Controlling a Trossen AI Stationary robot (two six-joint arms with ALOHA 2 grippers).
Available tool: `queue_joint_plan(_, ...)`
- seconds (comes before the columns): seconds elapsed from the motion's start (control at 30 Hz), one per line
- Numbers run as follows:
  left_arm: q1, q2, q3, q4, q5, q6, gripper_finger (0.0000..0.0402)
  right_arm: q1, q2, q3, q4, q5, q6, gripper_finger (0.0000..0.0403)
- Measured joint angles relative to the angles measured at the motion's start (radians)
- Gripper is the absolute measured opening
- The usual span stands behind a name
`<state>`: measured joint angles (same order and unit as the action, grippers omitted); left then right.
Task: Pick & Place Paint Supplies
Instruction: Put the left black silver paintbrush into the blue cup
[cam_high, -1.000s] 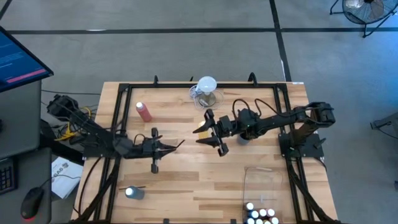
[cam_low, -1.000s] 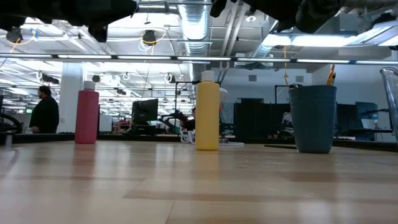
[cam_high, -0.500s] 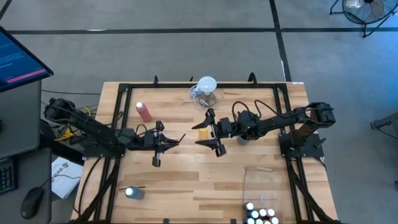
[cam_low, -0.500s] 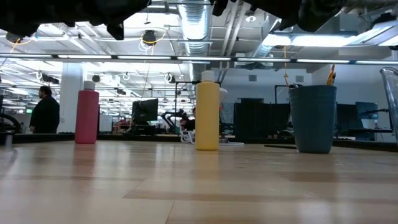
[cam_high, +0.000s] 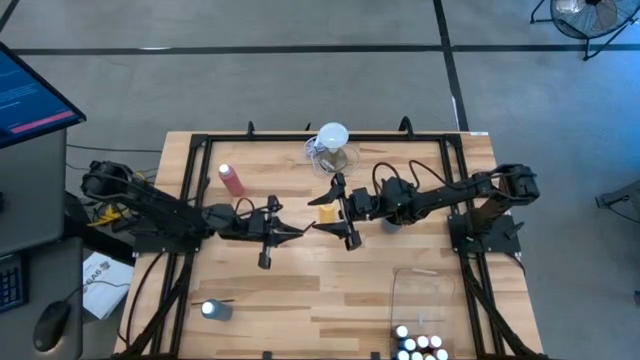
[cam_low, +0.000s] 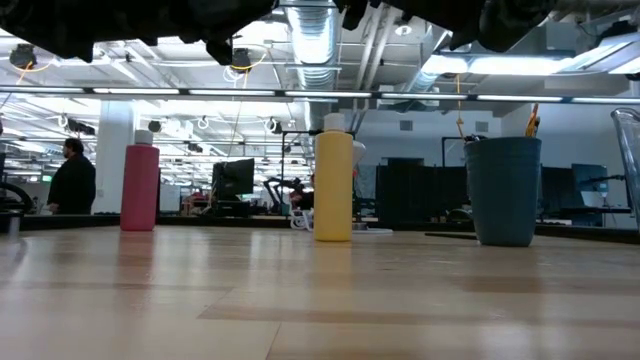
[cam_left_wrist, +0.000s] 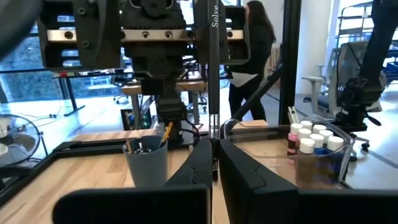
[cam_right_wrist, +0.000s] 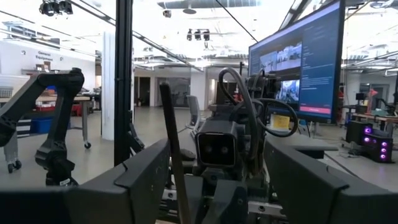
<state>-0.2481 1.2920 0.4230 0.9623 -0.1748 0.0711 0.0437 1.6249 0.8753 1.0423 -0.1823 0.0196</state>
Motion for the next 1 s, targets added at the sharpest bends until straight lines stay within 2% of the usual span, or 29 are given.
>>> queue_joint_plan(0.33, 0.015, 0.000, 0.001, 0.012, 0.002, -0.005, 0.0000, 0.000, 0.000, 0.000, 0.001, 0.000, -0.004, 0.0249)
queue_joint_plan(0.77, 0.045, 0.000, 0.001, 0.014, 0.004, -0.026, 0.0000, 0.022, 0.000, 0.000, 0.005, -0.002, -0.057, 0.0140)
queue_joint_plan(1.0, 0.060, -0.001, 0.001, 0.013, 0.025, -0.039, 0.0000, 0.034, 0.000, 0.000, 0.007, 0.000, -0.082, 0.0118)
